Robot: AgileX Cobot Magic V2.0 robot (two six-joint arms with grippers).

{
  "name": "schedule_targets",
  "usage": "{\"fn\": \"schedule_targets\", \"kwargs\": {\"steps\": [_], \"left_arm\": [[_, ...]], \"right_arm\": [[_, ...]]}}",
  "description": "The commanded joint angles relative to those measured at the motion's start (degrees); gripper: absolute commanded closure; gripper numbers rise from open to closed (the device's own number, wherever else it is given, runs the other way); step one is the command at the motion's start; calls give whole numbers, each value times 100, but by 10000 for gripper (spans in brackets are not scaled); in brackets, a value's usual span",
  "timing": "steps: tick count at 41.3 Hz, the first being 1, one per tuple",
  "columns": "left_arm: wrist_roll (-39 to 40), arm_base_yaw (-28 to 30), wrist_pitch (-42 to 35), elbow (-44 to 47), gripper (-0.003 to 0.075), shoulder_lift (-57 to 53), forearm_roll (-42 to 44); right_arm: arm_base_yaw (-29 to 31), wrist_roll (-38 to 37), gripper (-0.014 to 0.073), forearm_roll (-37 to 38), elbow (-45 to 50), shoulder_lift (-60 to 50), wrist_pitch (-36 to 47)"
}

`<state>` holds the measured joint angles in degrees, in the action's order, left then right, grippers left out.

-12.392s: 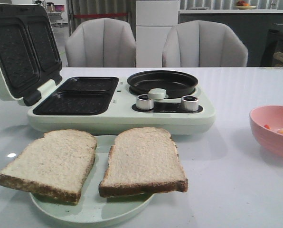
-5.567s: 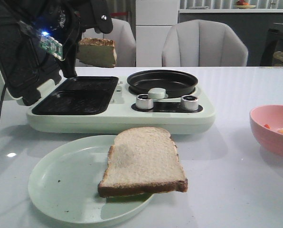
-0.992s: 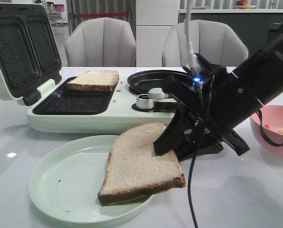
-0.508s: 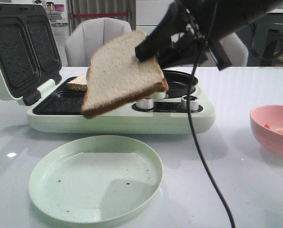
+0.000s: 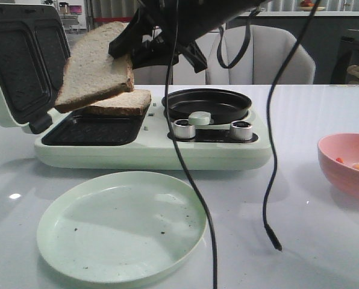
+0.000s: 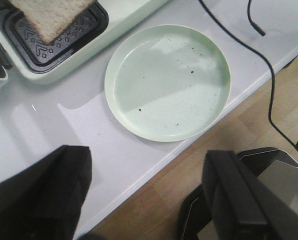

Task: Make breakfast with bread and shrimp
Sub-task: 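Carry the bread with the right gripper onto the first slice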

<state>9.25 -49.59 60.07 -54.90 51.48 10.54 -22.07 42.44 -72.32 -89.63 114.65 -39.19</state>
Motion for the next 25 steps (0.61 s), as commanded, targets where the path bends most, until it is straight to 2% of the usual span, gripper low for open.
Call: {"fn": "schedule_targets", "kwargs": {"steps": [1, 4, 9, 19, 25], "left_arm": [[-10, -34, -315, -151, 211, -69, 91], [-10, -34, -315, -151, 211, -69, 91], [-10, -34, -315, -151, 211, -69, 91], [-10, -34, -304, -151, 211, -69, 91], [-10, -34, -304, -151, 211, -69, 91]], "right_arm": [[-3, 62, 533, -421, -446, 14, 1], [-39, 62, 505, -521, -553, 226, 53], [-130, 62, 409, -596, -702, 535, 180], [-119, 62, 55, -545, -751, 618, 262], [-32, 62, 37, -273, -808, 556, 202]]}}
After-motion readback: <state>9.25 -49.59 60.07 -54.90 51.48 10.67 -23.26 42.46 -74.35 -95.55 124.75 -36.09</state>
